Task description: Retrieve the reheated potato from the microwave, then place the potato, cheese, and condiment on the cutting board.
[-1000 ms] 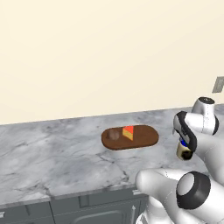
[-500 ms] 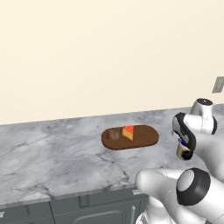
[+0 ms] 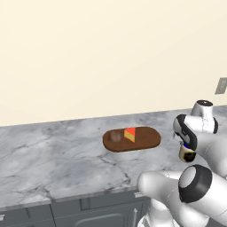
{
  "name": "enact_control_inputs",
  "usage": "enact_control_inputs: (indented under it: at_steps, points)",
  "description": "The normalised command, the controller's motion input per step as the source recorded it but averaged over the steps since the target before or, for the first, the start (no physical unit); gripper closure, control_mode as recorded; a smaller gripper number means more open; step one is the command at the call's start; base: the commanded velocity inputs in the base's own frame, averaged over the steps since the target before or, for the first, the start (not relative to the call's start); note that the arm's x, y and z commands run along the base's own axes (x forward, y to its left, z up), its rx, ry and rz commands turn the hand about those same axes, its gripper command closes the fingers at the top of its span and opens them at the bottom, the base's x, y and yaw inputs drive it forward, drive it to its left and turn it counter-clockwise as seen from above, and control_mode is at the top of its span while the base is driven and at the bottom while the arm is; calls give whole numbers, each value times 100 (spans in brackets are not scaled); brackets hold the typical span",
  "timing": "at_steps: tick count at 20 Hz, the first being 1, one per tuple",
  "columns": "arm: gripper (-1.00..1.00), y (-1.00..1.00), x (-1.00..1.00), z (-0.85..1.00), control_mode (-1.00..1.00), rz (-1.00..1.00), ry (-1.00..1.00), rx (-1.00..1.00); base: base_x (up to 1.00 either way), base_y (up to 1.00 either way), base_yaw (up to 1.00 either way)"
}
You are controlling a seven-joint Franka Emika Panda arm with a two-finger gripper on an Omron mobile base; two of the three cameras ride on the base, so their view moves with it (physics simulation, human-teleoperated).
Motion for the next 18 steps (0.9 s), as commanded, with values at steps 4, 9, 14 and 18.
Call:
enact_control_inputs:
  at_steps: [4,9,14,18]
  points:
    - [-100,-3,1,-8,-100,1,2,0,0,0,0]
    - [-100,0,0,-25,-100,2,0,1,0,0,0]
    - [-100,2,-1,-36,-100,2,0,2,0,0,0]
    - [100,20,-18,-51,-100,3,0,0,0,0,0]
